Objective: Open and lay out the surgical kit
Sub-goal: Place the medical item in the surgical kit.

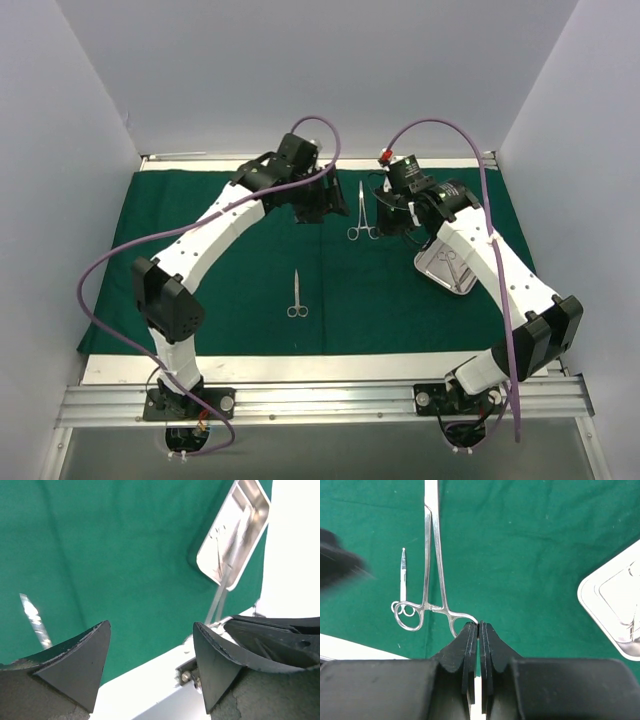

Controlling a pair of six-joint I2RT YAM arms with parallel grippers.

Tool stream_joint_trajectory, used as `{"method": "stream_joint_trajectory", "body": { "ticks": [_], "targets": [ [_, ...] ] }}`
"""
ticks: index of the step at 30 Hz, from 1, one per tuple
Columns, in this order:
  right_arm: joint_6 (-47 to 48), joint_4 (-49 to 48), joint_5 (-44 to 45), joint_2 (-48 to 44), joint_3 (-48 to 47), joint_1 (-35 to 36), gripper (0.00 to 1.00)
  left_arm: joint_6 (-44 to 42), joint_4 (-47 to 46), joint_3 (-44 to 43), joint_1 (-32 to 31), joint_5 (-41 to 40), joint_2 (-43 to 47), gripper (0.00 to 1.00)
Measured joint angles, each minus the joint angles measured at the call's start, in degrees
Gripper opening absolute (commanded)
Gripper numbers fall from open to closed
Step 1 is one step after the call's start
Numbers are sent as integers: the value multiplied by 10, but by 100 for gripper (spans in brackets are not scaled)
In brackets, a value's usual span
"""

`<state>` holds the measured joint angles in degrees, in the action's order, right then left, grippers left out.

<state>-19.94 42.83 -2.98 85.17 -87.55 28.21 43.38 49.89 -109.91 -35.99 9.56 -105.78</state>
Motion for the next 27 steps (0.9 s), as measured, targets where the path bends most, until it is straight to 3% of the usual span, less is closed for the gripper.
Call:
{"method": "stream_joint_trajectory", "body": {
  "ticks": [8,27],
  "targets": [
    [0,17,26,0,-7,21,0,37,40,-54,-61,-42,-42,75],
    [-10,26,59,0,-7,75,0,88,43,-68,-72,-74,-56,72]
  ]
}}
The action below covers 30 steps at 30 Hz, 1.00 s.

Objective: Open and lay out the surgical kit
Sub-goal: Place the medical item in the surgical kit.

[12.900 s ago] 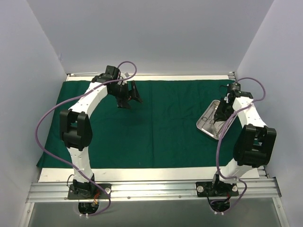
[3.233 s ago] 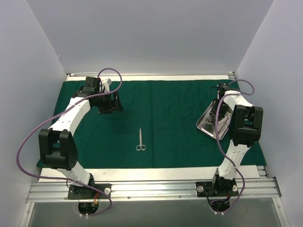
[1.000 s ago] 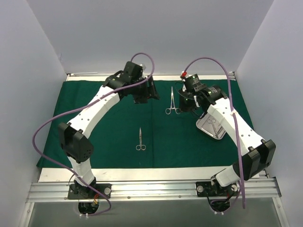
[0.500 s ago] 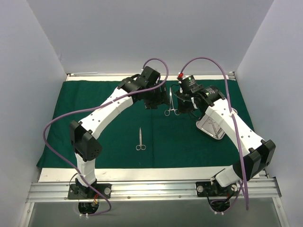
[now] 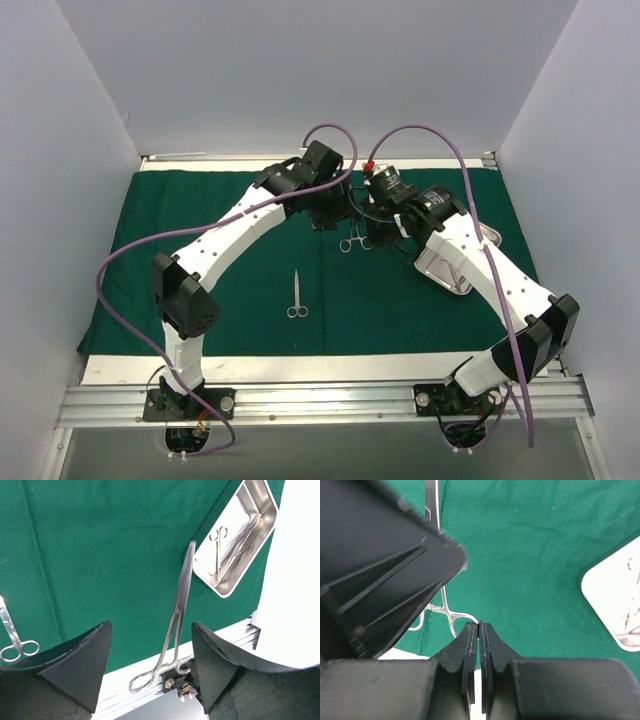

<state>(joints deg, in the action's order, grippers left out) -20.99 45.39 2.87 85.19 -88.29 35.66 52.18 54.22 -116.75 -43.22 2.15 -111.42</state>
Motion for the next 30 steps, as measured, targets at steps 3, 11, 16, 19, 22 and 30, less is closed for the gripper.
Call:
{"method": "stream_joint_trajectory", "body": {
  "ticks": [3,11,16,19,22,30],
  "targets": [
    [-2,5,10,1,-2,8,0,2,0,-8,-1,0,-10,65],
    [-9,14,40,27,-24,22,0,6,16,-31,-10,-4,-38,51],
    [-21,22,68,40,-40,37,0,13,29,-42,-9,-8,-40,30],
    [-19,26,77,41,-50,42,0,12,30,-50,-10,-6,-40,10],
    [-17,30,82,42,-54,43,4,10,29,-52,-10,-1,-40,2],
    [-14,43,88,43,-57,35,66,-35,31,-20,6,5,-40,2]
  ]
}}
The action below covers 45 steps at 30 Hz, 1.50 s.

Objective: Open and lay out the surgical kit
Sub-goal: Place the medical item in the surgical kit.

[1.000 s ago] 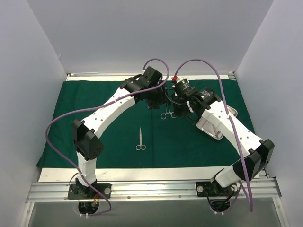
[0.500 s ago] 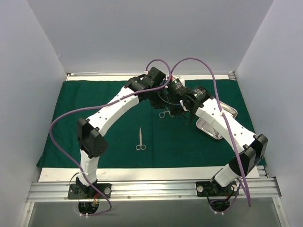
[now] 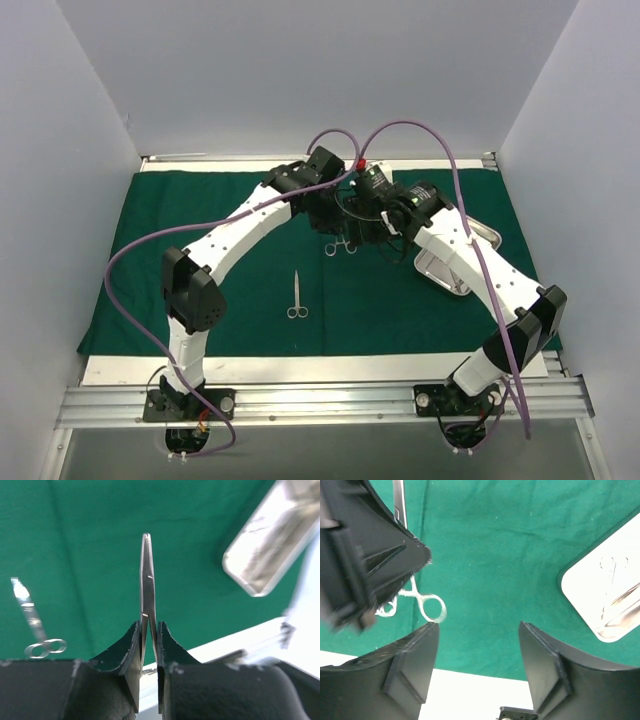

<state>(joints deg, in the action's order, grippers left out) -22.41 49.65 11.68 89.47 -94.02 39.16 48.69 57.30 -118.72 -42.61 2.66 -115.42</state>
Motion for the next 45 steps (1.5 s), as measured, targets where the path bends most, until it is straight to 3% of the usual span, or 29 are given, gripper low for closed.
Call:
{"method": "stream_joint_trajectory", "body": {
  "ticks": [4,10,15,28,45],
  "targets": [
    [3,-3,-16,-21,10,-21,67,-52,-1,73,7,-14,11,2],
    [11,-14,-45,-102,60,-129,67,-131,-28,299,8,-30,96,2],
    [20,-15,-66,-121,78,-158,67,-160,-41,408,15,-44,164,2],
    [37,-17,-119,-121,98,-215,67,-219,-115,484,79,-41,188,2],
    [46,-18,-142,-120,109,-240,67,-230,-178,512,92,-9,144,2]
  ]
}}
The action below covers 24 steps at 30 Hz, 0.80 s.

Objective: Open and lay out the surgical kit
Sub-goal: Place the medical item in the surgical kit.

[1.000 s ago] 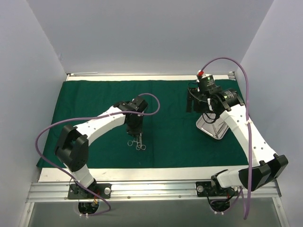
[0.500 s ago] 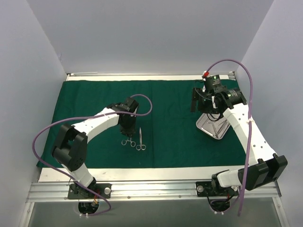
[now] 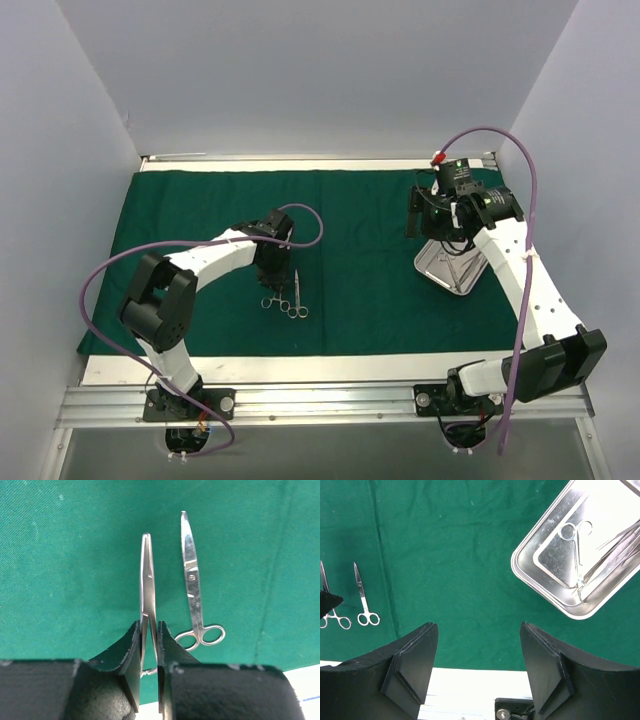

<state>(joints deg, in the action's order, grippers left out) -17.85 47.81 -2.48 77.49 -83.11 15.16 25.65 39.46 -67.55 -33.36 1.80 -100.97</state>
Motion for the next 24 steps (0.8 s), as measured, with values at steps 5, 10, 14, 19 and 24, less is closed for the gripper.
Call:
{"method": "stream_joint_trajectory", "body": {
  "ticks": [5,10,14,19,24],
  "targets": [
    [3,0,0,2,0,-2,67,0,-5,6,6,3,-6,2],
    [4,0,-1,9,0,-2,67,0,-8,6,9,5,-16,2],
    [4,0,-2,13,0,-2,67,0,-14,14,9,7,-18,2],
    [4,0,-2,13,0,-2,67,5,-20,27,17,18,-18,2],
    [4,0,-4,14,0,-2,67,7,-22,29,21,24,-18,4]
  ]
}}
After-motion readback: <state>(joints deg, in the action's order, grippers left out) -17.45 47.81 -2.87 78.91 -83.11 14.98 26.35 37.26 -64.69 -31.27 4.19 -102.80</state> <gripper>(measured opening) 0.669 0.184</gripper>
